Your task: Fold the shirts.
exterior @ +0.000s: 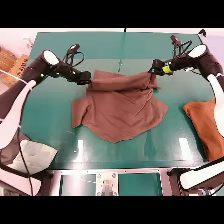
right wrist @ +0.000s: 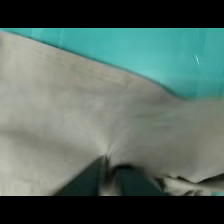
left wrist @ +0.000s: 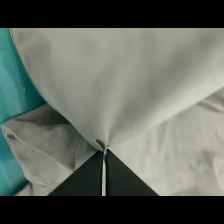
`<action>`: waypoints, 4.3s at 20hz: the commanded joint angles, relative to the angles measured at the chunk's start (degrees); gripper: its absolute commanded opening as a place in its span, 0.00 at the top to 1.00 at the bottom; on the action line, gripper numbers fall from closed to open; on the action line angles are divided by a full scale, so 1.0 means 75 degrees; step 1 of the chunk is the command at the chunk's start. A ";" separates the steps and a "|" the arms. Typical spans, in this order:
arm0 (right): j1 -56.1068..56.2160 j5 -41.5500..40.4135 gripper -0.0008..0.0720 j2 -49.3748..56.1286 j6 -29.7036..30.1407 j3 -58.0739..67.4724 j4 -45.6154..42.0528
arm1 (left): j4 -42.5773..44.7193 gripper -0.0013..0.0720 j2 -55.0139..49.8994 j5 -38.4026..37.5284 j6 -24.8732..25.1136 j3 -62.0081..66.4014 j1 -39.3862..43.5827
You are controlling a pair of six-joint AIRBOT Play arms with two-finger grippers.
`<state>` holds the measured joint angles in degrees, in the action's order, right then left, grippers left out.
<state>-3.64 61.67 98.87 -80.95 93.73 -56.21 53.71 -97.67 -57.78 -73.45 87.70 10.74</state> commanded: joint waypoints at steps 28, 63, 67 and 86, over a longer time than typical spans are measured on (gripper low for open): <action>-0.1565 -0.1964 0.96 -0.3724 -0.0122 -0.7877 0.1390 | -0.0734 0.24 -0.0918 0.0149 0.0347 0.0283 -0.0793; -0.2200 0.2410 0.73 0.1661 -0.2087 0.2605 0.0198 | 0.1562 0.16 0.1276 -0.1682 -0.1116 -0.2282 -0.0361; -0.2410 0.3689 0.80 0.0595 -0.2465 0.1827 -0.1990 | 0.1550 0.16 0.1276 -0.1929 -0.0930 -0.1580 -0.1314; 0.1973 -0.2509 0.45 -0.2739 -0.2057 -0.7641 0.2690 | 0.0029 0.16 0.1139 -0.2305 0.0265 -0.1495 -0.3500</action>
<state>6.39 50.33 76.62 -97.08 38.13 -41.36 54.06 -89.10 -74.89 -71.66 76.42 -15.33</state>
